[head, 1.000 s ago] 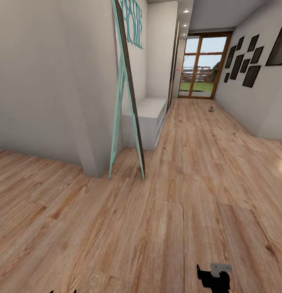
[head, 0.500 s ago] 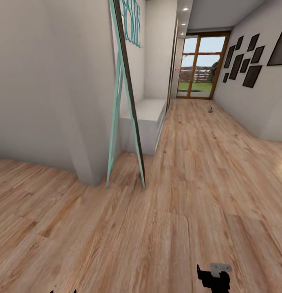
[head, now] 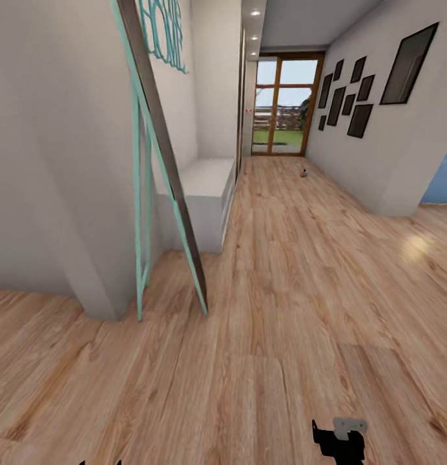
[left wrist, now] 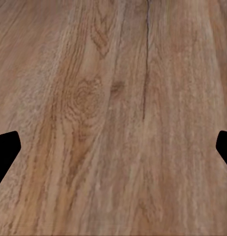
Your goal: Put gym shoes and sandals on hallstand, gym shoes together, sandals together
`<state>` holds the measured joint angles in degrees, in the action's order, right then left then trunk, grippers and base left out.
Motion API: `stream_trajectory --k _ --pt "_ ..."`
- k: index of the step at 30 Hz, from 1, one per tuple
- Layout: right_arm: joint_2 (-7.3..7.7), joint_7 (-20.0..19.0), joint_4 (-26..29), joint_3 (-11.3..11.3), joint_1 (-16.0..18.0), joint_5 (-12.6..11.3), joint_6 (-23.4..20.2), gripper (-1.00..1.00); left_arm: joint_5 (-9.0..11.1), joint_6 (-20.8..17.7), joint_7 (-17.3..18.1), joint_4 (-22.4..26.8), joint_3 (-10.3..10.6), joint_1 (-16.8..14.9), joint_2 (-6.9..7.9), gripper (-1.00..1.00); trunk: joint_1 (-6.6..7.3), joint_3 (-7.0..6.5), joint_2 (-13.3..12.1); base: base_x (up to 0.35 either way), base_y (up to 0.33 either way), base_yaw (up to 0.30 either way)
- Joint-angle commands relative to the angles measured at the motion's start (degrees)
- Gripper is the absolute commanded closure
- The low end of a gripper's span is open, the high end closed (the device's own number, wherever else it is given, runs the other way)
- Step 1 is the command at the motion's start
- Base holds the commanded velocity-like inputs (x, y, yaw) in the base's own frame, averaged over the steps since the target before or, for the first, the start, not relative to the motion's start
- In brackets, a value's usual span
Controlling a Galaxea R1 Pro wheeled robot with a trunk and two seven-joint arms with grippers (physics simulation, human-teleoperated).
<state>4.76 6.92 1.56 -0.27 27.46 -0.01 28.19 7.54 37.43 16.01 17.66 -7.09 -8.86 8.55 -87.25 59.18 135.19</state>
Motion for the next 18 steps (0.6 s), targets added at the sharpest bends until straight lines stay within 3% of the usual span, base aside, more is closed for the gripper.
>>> stream_trajectory --k 1,13,18 --pt "-0.01 0.11 -0.07 0.0 0.05 0.01 0.18 -1.0 0.59 0.01 0.6 -0.02 -0.12 -0.01 0.0 -1.0 -0.02 0.05 0.02 0.319 0.0 -0.277" --pt "-0.01 0.03 -0.07 0.0 0.05 0.01 0.15 -1.0 0.42 -0.2 0.29 -0.09 -0.36 -0.01 0.04 -1.0 -0.02 0.05 0.02 0.073 0.0 -0.278" --pt "-0.01 0.02 -0.07 0.0 0.05 0.01 0.17 -1.0 0.4 -0.18 -2.48 -0.15 -0.37 -0.01 0.0 -1.0 -0.02 0.05 0.02 0.004 0.0 -0.278"
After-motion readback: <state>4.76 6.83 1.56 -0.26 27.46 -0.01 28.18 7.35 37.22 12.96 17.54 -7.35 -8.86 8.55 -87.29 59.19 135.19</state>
